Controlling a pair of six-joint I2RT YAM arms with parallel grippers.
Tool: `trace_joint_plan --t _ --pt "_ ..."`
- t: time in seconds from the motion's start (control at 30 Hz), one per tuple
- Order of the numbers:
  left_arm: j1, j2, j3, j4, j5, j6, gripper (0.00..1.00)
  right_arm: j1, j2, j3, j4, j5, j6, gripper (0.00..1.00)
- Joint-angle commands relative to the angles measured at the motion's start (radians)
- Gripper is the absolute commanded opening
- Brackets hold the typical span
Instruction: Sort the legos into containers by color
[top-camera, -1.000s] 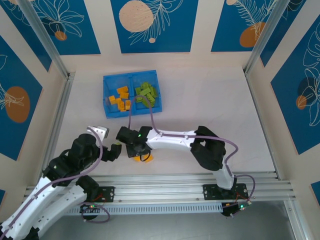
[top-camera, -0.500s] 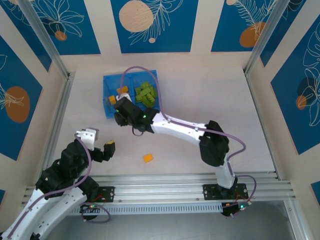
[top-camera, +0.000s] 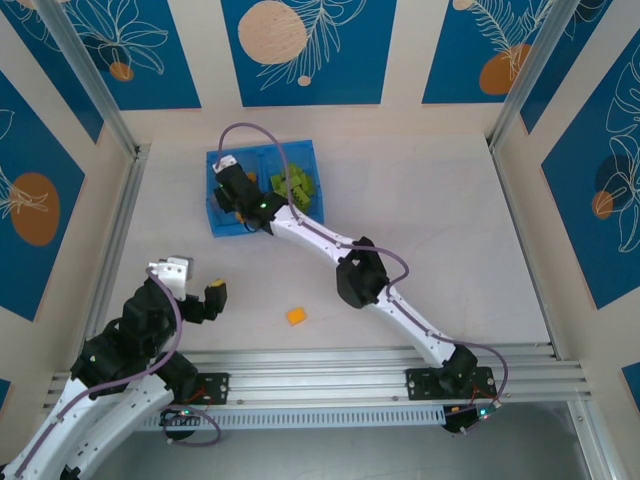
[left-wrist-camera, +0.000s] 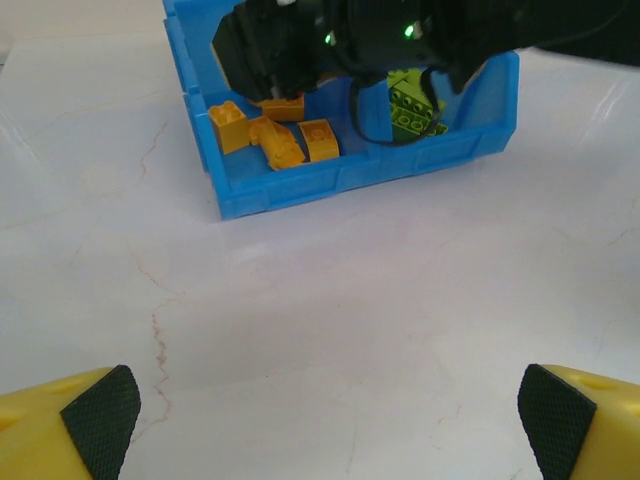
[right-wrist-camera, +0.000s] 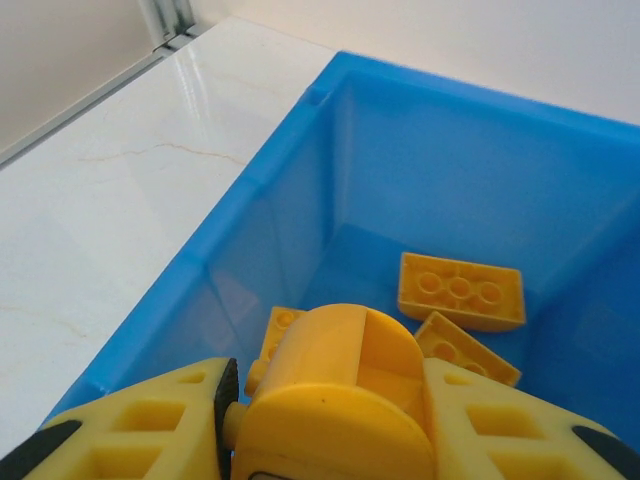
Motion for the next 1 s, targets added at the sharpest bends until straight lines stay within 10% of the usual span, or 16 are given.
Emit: trace_joint_plan --t 0.0,0.27,0.63,0.97 --pt "0.007 -0.01 -0.007 -0.012 -0.011 -0.017 1.0 -0.008 0.018 0.04 0.101 -0.077 -0.048 0.4" --pt "0.005 -0.009 -0.009 -0.012 -0.015 -0.012 1.0 -0.019 -0.002 0.068 0.101 -0.151 0.033 0.6" --pt "0.015 -0.015 -0.007 -0.017 -0.035 -0.015 1.0 0.008 -0.264 -0.036 -0.053 -0.175 0.04 0.58" --pt "0.016 0.001 -0.019 0.012 0.028 0.004 1.0 0.035 -0.91 -0.822 -0.054 -0.133 0.068 0.6"
